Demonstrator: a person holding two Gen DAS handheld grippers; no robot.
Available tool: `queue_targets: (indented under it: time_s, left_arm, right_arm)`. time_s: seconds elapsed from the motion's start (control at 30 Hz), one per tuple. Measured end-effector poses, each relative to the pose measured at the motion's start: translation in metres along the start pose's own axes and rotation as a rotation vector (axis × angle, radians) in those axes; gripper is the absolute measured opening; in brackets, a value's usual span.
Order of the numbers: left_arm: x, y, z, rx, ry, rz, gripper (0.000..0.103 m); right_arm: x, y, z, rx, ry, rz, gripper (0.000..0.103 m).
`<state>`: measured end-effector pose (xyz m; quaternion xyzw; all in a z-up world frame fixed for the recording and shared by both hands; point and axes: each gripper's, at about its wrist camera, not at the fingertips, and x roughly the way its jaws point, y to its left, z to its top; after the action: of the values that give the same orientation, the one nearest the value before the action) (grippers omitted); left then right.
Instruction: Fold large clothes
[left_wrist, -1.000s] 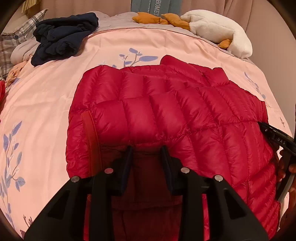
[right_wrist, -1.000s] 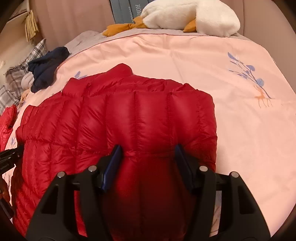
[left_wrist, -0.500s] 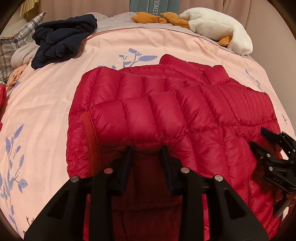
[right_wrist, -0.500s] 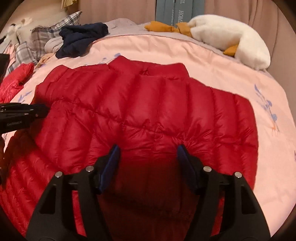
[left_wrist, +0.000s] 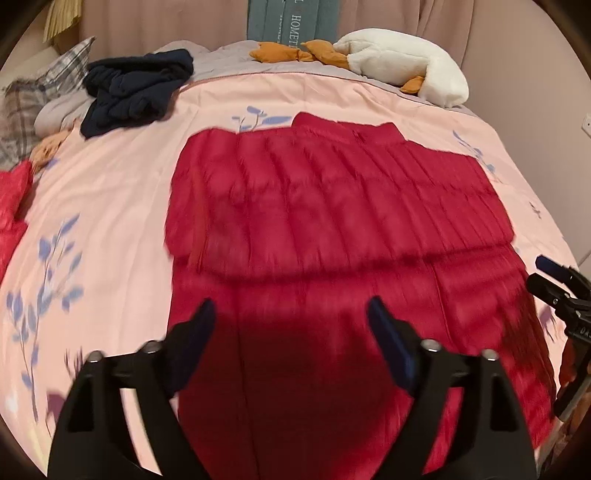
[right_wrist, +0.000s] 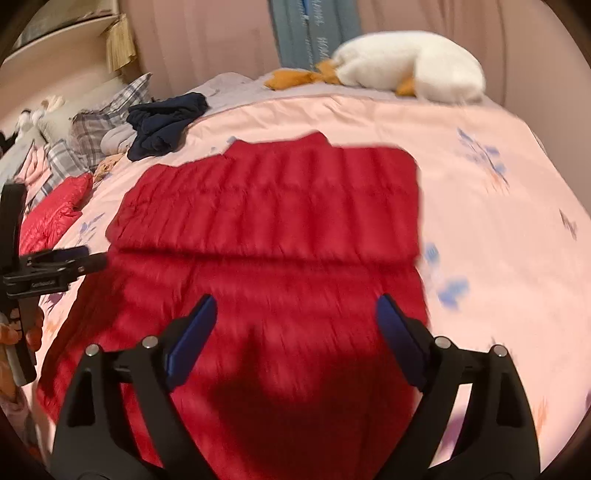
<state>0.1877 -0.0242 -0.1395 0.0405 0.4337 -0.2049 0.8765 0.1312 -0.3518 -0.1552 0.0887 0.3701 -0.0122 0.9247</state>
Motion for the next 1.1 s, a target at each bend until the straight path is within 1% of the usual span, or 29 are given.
queue_targets:
  time_s: [0.13, 0.2, 0.3, 0.37, 0.5, 0.57, 0.7, 0.8, 0.83, 0.93, 1.1]
  left_arm:
    - [-0.019, 0.014, -0.032, -0.048, 0.022, -0.034, 0.090]
    - [-0.027, 0.026, -0.046, -0.093, 0.035, -0.057, 0.090]
    - [-0.037, 0.048, -0.070, -0.188, 0.042, -0.118, 0.090]
    - [-0.040, 0.063, -0.085, -0.252, 0.052, -0.167, 0.090]
    - [-0.041, 0.076, -0.115, -0.352, 0.075, -0.299, 0.090]
    - [-0.043, 0.077, -0.126, -0.369, 0.077, -0.346, 0.090]
    - [-0.050, 0.078, -0.146, -0.394, 0.070, -0.438, 0.090]
    - [-0.053, 0.076, -0.154, -0.402, 0.077, -0.513, 0.090]
    - [-0.054, 0.075, -0.155, -0.399, 0.078, -0.526, 0.090]
    - [-0.049, 0.070, -0.153, -0.398, 0.084, -0.553, 0.090]
    - [-0.035, 0.061, -0.138, -0.408, 0.090, -0.609, 0.090]
  right_arm:
    - [-0.029, -0.027, -0.031, 0.084, 0.017, -0.016, 0.093]
    - [-0.038, -0.042, -0.044, 0.141, 0.034, -0.009, 0.094]
    - [-0.050, -0.067, -0.069, 0.255, 0.066, 0.029, 0.094]
    - [-0.054, -0.074, -0.081, 0.300, 0.083, 0.067, 0.094]
    - [-0.058, -0.078, -0.099, 0.346, 0.105, 0.119, 0.094]
    - [-0.058, -0.075, -0.108, 0.365, 0.125, 0.156, 0.094]
    - [-0.062, -0.065, -0.120, 0.346, 0.136, 0.210, 0.094]
    - [-0.064, -0.058, -0.124, 0.349, 0.148, 0.289, 0.096]
    - [-0.062, -0.055, -0.124, 0.349, 0.148, 0.317, 0.095]
    - [-0.055, -0.052, -0.121, 0.354, 0.151, 0.334, 0.096]
    - [-0.039, -0.052, -0.107, 0.388, 0.144, 0.396, 0.095]
